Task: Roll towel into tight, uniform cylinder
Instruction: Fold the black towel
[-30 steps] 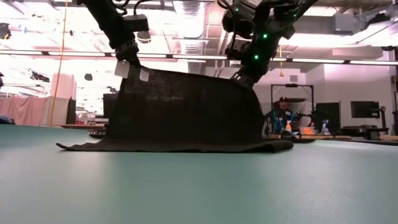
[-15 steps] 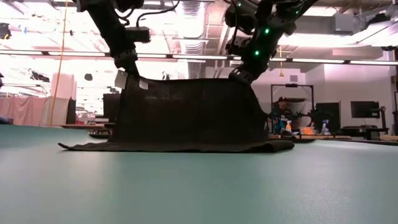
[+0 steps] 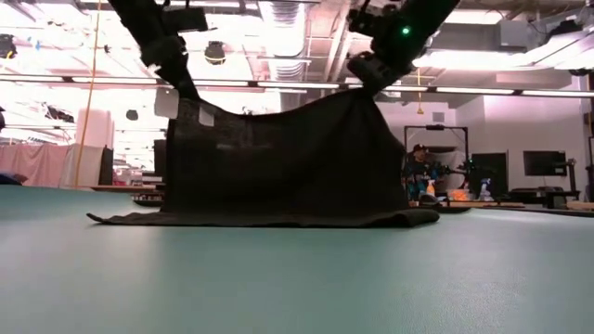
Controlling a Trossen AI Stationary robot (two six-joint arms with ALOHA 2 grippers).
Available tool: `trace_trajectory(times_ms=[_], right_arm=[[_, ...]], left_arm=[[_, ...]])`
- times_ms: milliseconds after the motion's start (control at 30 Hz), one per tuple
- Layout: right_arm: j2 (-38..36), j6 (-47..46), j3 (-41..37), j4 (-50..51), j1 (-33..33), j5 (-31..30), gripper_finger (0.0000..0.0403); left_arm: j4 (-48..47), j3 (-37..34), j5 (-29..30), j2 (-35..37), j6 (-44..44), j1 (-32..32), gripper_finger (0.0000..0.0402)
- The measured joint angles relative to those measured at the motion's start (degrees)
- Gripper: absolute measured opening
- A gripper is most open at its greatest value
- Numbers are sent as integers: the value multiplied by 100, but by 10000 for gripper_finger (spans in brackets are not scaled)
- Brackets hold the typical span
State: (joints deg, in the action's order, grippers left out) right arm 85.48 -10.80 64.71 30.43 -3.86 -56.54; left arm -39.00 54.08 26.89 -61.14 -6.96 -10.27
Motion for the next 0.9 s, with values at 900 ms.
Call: trace_trajectory(times_ms=[900], right_arm=[[10,-1938,0,1358,-625,1476,42]], left_arm=[[-465,-445,-769,-300,958,1164,0]])
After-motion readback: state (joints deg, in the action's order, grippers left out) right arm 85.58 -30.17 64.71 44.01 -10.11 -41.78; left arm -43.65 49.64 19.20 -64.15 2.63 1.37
